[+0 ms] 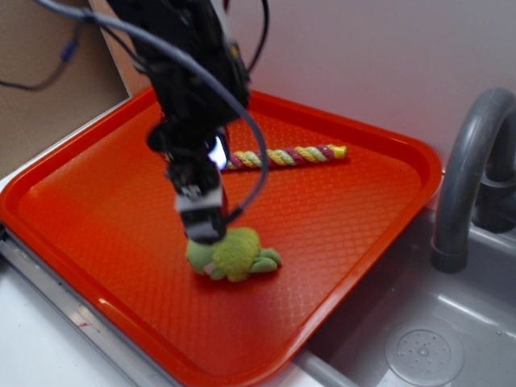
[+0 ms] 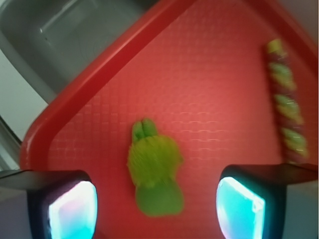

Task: Grab the green animal.

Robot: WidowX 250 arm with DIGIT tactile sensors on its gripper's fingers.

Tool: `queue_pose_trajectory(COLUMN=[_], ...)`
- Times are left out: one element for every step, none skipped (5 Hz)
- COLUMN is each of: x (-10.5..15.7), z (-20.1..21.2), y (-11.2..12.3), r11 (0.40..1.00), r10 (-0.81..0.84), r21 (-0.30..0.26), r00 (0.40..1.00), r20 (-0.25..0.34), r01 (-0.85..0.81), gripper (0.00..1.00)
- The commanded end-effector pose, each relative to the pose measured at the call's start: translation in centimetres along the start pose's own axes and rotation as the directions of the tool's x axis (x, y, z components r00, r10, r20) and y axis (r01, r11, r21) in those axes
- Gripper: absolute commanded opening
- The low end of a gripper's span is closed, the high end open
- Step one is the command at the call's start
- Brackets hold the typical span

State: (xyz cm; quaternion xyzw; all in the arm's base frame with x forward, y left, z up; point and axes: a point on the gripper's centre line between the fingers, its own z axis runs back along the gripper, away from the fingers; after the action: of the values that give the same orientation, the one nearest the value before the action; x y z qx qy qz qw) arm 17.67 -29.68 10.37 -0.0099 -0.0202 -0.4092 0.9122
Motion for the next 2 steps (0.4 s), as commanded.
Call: queue_pose_trajectory(x=[-0.8,-1.6], z=[-2.8,-4.7], y=[-2.2,-1.7], r11=[0.997,0.997], r10=[-0.045,-0.021], r21=[-0.059,-0.080], r00=[0.998,0.994], r20=[-0.052,-0.103], r01=[0.042,0.013], gripper=[1.00,1.00])
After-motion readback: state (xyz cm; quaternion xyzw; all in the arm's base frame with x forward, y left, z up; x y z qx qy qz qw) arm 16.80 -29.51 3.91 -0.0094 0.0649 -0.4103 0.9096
